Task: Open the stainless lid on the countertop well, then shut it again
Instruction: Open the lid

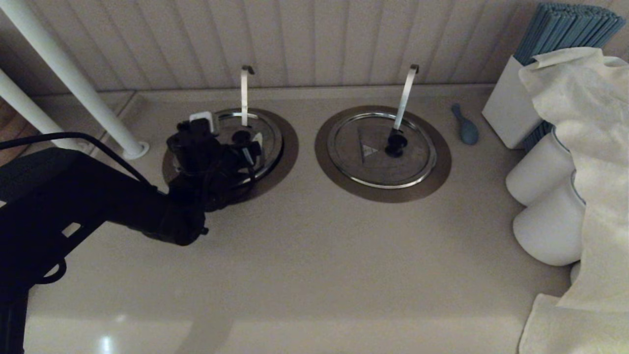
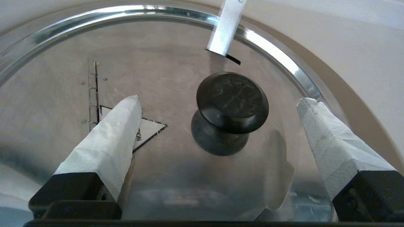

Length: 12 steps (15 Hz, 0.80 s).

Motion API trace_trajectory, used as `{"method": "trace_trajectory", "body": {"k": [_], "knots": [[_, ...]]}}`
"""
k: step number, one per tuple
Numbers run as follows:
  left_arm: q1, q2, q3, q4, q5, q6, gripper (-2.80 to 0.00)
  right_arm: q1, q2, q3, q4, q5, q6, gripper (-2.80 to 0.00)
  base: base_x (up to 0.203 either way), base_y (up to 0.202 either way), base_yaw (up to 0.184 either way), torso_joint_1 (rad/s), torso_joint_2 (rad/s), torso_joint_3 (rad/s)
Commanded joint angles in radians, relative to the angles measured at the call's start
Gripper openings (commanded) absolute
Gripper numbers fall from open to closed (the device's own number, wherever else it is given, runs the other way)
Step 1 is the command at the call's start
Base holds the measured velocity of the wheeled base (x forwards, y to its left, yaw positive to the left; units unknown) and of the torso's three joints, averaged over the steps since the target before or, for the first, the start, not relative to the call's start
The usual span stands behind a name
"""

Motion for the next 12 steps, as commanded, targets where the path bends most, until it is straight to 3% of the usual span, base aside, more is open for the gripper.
{"method": "trace_trajectory", "body": {"k": [1,12], "knots": [[-0.017,0.008,0.006,-0.007,0.006,-0.001,0.00,0.000,0.002,0.001,0.000,0.000,0.000,-2.80,0.000,0.000,0.000,0.000,0.00,0.000],[-0.015,-0.067,0.031,-0.010,0.016,0.001,0.00,0.000,0.002,0.001,0.000,0.000,0.000,-2.80,0.000,0.000,0.000,0.000,0.00,0.000]]}}
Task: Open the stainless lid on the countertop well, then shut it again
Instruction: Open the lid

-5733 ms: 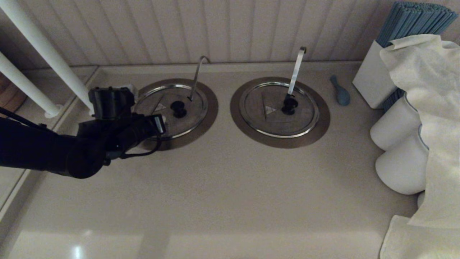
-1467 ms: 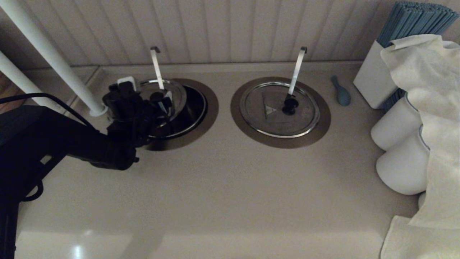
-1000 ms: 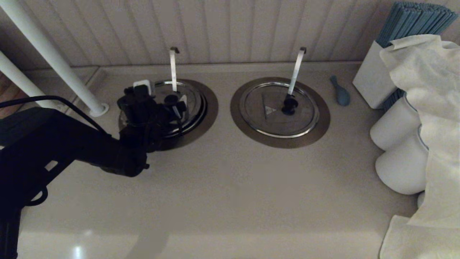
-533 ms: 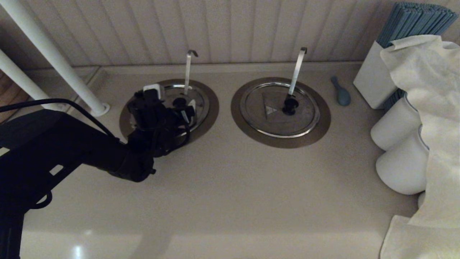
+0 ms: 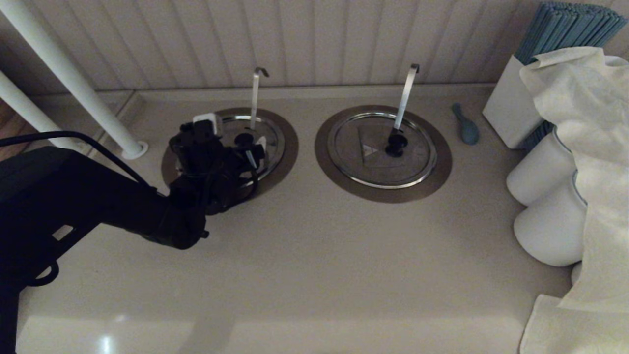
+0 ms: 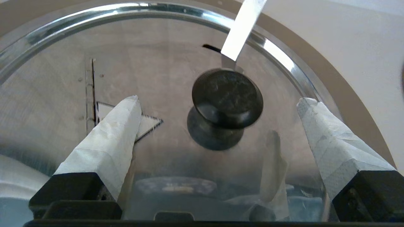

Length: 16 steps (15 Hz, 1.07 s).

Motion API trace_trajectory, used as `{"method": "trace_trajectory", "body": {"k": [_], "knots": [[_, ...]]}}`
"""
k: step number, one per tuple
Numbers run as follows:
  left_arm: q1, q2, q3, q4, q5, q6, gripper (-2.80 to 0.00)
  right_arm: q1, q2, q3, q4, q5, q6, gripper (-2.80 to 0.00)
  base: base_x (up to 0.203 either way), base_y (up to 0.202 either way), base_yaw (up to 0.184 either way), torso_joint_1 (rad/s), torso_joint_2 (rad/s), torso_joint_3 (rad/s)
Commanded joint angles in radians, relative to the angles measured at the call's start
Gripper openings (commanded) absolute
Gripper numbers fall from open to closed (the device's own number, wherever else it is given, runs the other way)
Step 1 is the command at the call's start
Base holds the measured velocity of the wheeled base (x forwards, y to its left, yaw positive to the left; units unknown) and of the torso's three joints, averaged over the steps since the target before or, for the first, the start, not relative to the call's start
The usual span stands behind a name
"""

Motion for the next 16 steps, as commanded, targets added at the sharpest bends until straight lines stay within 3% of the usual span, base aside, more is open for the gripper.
{"method": "trace_trajectory", "body": {"k": [1,16], "knots": [[0.007,-0.021,0.004,-0.017,0.005,0.002,0.00,0.000,0.002,0.001,0.000,0.000,0.000,-2.80,0.000,0.000,0.000,0.000,0.00,0.000],[0.076,-0.011,-0.006,-0.017,0.000,0.018,0.00,0.000,0.002,-0.001,0.000,0.000,0.000,-2.80,0.000,0.000,0.000,0.000,0.00,0.000]]}}
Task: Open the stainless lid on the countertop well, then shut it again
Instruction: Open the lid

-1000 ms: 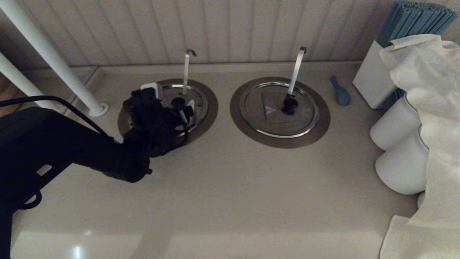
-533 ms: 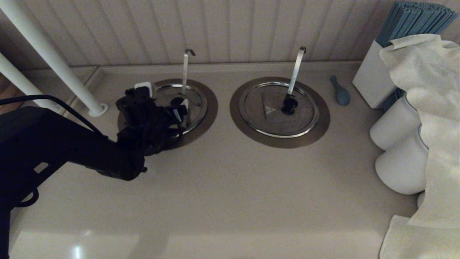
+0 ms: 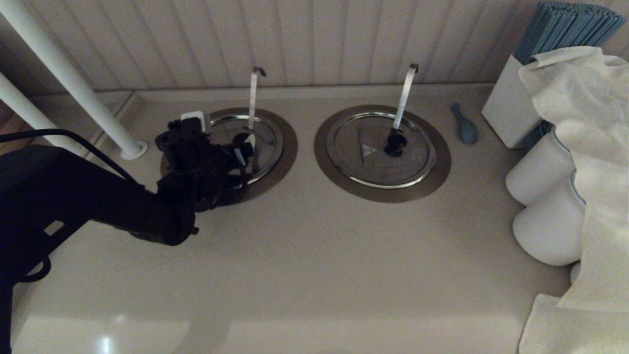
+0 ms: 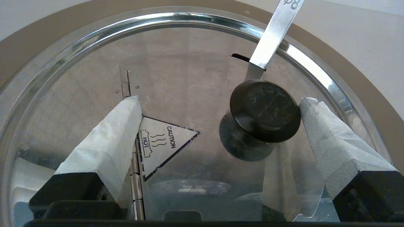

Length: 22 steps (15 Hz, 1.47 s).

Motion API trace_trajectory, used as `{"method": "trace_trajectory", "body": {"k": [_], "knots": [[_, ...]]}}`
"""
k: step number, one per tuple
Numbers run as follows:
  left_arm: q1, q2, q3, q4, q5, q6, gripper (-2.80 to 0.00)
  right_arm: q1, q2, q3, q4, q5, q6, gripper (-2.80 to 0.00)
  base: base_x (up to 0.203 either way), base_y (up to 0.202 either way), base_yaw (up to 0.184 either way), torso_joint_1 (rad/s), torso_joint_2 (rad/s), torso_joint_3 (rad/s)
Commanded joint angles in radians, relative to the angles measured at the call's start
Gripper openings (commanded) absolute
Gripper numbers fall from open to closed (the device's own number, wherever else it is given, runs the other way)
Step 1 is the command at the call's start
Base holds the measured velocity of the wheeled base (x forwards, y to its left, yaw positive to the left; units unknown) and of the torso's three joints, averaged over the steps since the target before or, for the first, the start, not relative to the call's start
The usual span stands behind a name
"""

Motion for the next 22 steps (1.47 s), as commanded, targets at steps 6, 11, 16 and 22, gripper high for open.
{"method": "trace_trajectory", "body": {"k": [6,11,16,22], "knots": [[0.024,-0.030,0.001,-0.007,0.002,-0.005,0.00,0.000,0.002,0.000,0.000,0.000,0.000,-2.80,0.000,0.000,0.000,0.000,0.00,0.000],[0.028,-0.051,0.001,-0.007,0.000,-0.008,0.00,0.000,0.002,0.001,0.000,0.000,0.000,-2.80,0.000,0.000,0.000,0.000,0.00,0.000],[0.013,-0.040,0.008,-0.007,-0.006,-0.011,0.00,0.000,0.002,0.000,0.000,0.000,0.000,-2.80,0.000,0.000,0.000,0.000,0.00,0.000],[-0.036,-0.038,0.033,-0.006,-0.016,-0.043,0.00,0.000,0.002,0.000,0.000,0.000,0.000,-2.80,0.000,0.000,0.000,0.000,0.00,0.000]]}}
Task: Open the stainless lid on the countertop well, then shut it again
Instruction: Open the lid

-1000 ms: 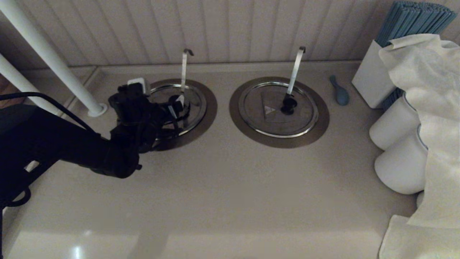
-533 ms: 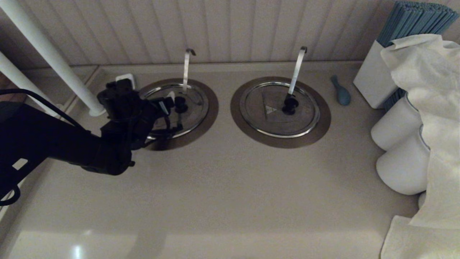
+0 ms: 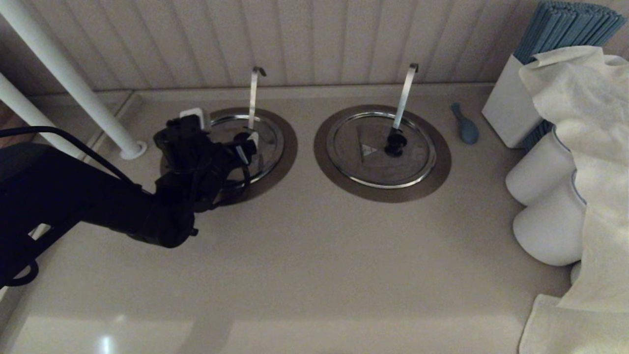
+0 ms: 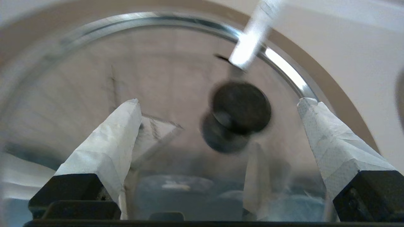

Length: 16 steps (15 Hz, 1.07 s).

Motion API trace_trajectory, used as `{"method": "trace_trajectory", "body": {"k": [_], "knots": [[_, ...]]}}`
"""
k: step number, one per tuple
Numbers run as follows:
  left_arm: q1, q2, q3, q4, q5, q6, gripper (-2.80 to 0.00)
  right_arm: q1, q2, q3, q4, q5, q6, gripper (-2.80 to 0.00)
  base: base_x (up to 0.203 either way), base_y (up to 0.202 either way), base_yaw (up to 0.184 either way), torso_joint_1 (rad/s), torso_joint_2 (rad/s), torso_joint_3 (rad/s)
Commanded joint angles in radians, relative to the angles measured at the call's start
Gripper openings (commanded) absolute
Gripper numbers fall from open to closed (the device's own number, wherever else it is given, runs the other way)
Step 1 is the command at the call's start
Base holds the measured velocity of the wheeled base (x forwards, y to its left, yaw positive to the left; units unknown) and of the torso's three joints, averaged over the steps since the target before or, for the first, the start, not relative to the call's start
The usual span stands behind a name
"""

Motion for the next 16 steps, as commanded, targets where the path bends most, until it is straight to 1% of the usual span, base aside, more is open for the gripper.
{"method": "trace_trajectory", "body": {"k": [1,4,7,10,11,13,16], "knots": [[-0.007,0.001,0.010,-0.006,-0.011,-0.004,0.00,0.000,0.002,0.001,0.000,0.001,0.000,-2.80,0.000,0.000,0.000,0.000,0.00,0.000],[-0.013,0.046,0.013,-0.007,-0.011,0.010,0.00,0.000,0.002,0.000,0.000,0.001,0.000,-2.80,0.000,0.000,0.000,0.000,0.00,0.000],[-0.010,0.082,0.006,-0.007,-0.005,0.069,0.00,0.000,0.002,0.001,0.000,0.001,0.000,-2.80,0.000,0.000,0.000,0.000,0.00,0.000],[-0.008,0.078,-0.003,-0.007,-0.003,0.070,0.00,0.000,0.002,0.000,0.000,0.001,0.000,-2.80,0.000,0.000,0.000,0.000,0.00,0.000],[-0.003,0.079,-0.019,-0.007,0.008,0.069,0.00,0.000,0.002,0.001,0.000,0.001,0.000,-2.80,0.000,0.000,0.000,0.000,0.00,0.000],[0.013,0.077,-0.042,-0.007,0.030,0.068,0.00,0.000,0.002,0.000,0.000,0.001,0.000,-2.80,0.000,0.000,0.000,0.000,0.00,0.000],[0.036,0.050,-0.046,-0.007,0.031,0.066,0.00,0.000,0.002,0.001,0.000,0.001,0.000,-2.80,0.000,0.000,0.000,0.000,0.00,0.000]]}}
